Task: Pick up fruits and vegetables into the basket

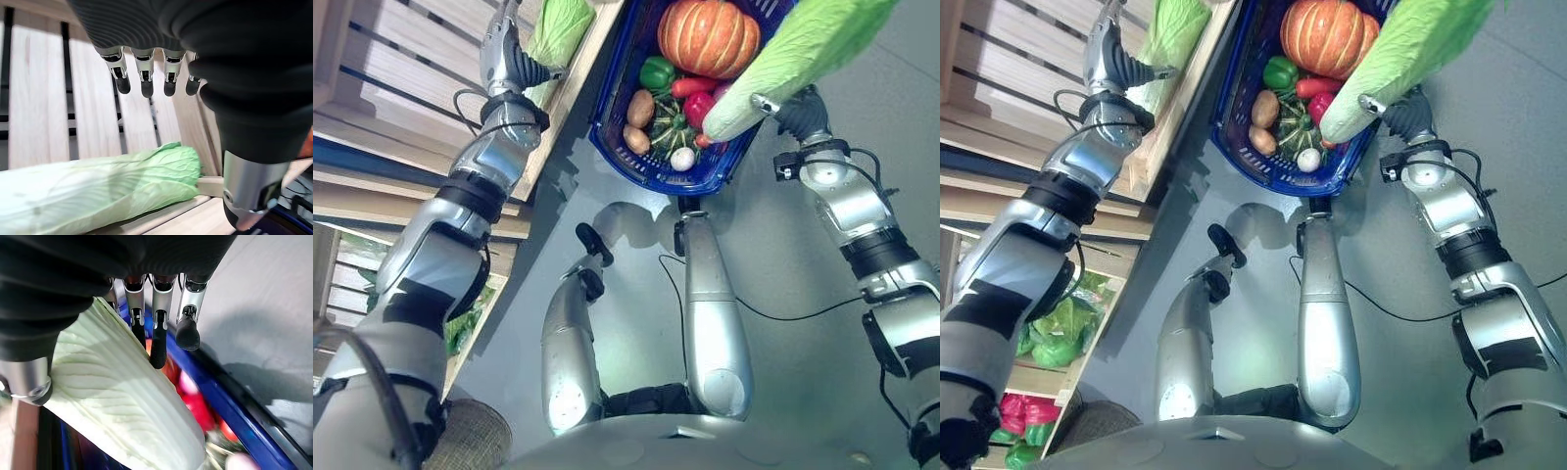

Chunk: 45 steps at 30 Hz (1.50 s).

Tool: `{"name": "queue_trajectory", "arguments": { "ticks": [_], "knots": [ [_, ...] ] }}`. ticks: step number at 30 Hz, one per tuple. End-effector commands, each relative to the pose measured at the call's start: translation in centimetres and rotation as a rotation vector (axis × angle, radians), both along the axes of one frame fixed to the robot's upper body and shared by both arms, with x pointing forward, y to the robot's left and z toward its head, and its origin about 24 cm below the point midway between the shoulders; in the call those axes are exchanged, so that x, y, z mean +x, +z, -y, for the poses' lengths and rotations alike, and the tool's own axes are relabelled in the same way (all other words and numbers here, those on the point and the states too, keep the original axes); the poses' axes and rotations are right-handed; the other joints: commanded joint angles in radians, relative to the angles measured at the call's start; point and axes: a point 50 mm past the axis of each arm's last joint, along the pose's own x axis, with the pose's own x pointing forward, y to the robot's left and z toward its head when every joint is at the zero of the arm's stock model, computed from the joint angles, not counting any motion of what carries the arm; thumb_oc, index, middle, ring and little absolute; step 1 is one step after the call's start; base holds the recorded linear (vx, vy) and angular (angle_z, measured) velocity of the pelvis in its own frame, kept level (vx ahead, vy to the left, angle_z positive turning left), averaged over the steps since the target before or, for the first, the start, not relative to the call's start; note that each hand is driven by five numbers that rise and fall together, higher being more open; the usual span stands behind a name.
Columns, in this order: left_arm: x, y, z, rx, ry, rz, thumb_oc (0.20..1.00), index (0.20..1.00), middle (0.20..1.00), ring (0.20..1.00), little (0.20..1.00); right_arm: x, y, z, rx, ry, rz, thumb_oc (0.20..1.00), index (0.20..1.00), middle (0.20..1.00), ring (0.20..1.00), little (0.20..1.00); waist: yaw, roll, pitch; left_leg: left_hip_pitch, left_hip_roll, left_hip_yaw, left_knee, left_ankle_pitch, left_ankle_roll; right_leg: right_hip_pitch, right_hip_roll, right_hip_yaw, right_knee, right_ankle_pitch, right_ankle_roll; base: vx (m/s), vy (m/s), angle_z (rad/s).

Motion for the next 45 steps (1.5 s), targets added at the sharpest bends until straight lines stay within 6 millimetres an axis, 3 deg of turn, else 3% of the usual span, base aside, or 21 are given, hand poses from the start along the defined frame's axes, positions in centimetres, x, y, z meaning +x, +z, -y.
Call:
{"name": "queue_trajectory", "arguments": {
  "ticks": [1,10,15,17,18,23,29,33,38,45],
  "knots": [
    [0.1,-0.2,-2.1,-0.111,0.093,-0.021,1.0,1.0,1.0,1.0,1.0,0.8,1.9,0.0,-0.109,0.018,-0.011,0.2,0.2,0.2,0.2,0.2,-0.008,0.049,-0.051,-0.095,0.002,-0.016,0.14,-0.112,0.008,0.013,0.023,-0.025,-0.059,-0.029,0.045,-0.01,0.022,0.05],
    [0.6,-1.1,-2.4,-0.203,0.135,-0.112,1.0,1.0,1.0,1.0,1.0,2.5,2.3,-1.7,-0.153,0.022,-0.126,0.2,0.2,0.2,0.2,0.2,0.023,0.063,-0.051,-0.17,-0.014,-0.043,0.149,-0.108,0.002,-0.051,0.023,-0.022,-0.056,-0.021,0.048,-0.01,0.009,0.07],
    [0.8,-1.8,-2.7,-0.214,0.147,-0.157,1.0,1.0,1.0,1.0,1.0,3.2,1.7,-0.5,-0.113,-0.088,-0.214,0.2,0.2,0.2,0.2,0.2,0.04,0.074,-0.051,-0.204,-0.018,-0.053,0.162,-0.109,0.007,-0.08,0.023,-0.021,-0.049,-0.018,0.049,0.01,0.017,0.06],
    [0.8,-1.9,-2.6,-0.212,0.149,-0.164,1.0,1.0,1.0,1.0,1.0,3.3,1.6,0.1,-0.101,-0.125,-0.225,0.504,0.504,0.504,0.504,0.504,0.044,0.079,-0.051,-0.214,-0.018,-0.055,0.165,-0.109,0.009,-0.09,0.023,-0.019,-0.049,-0.016,0.049,0.0,0.01,0.02],
    [0.8,-2.0,-2.7,-0.218,0.152,-0.174,1.0,1.0,1.0,1.0,1.0,3.3,1.7,0.4,-0.104,-0.15,-0.227,1.0,1.0,1.0,1.0,1.0,0.045,0.081,-0.051,-0.22,-0.018,-0.056,0.167,-0.11,0.011,-0.096,0.023,-0.017,-0.047,-0.015,0.049,0.01,0.031,0.07],
    [0.9,-1.3,-2.7,-0.204,0.176,-0.169,1.0,1.0,1.0,1.0,1.0,3.4,2.2,0.4,-0.103,-0.183,-0.17,1.0,1.0,1.0,1.0,1.0,0.043,0.082,-0.051,-0.252,-0.014,-0.057,0.176,-0.113,0.015,-0.122,0.03,-0.009,-0.052,-0.007,0.051,0.01,0.01,0.04],
    [0.5,0.0,-4.4,-0.167,0.252,-0.145,1.0,1.0,1.0,1.0,1.0,1.9,2.0,0.0,-0.122,-0.144,-0.051,1.0,1.0,1.0,1.0,1.0,0.0,0.049,-0.051,-0.282,-0.002,-0.046,0.182,-0.12,0.017,-0.153,0.053,0.007,-0.057,0.0,0.054,0.01,-0.005,-0.04],
    [0.1,0.0,-5.5,-0.13,0.297,-0.134,1.0,1.0,1.0,1.0,1.0,-0.2,0.7,0.2,-0.113,-0.077,0.018,1.0,1.0,1.0,1.0,1.0,-0.04,0.024,-0.051,-0.288,0.006,-0.037,0.183,-0.127,0.014,-0.164,0.067,0.021,-0.06,0.0,0.058,0.02,0.016,-0.09],
    [-0.6,-1.2,-7.6,-0.133,0.365,-0.14,1.0,1.0,1.0,1.0,1.0,-4.4,-2.7,0.0,-0.097,0.086,0.032,1.0,1.0,1.0,1.0,1.0,-0.115,-0.012,-0.051,-0.278,0.018,-0.01,0.176,-0.137,0.005,-0.176,0.093,0.053,-0.06,-0.003,0.06,0.03,0.061,-0.17],
    [-1.1,-1.8,-9.8,-0.122,0.398,-0.198,1.0,1.0,1.0,1.0,1.0,-6.8,-6.3,0.9,0.017,0.147,-0.092,1.0,1.0,1.0,1.0,1.0,-0.166,-0.04,-0.051,-0.255,0.037,0.02,0.184,-0.147,-0.001,-0.168,0.108,0.072,-0.059,-0.003,0.056,0.03,0.025,-0.14]
  ]
}}
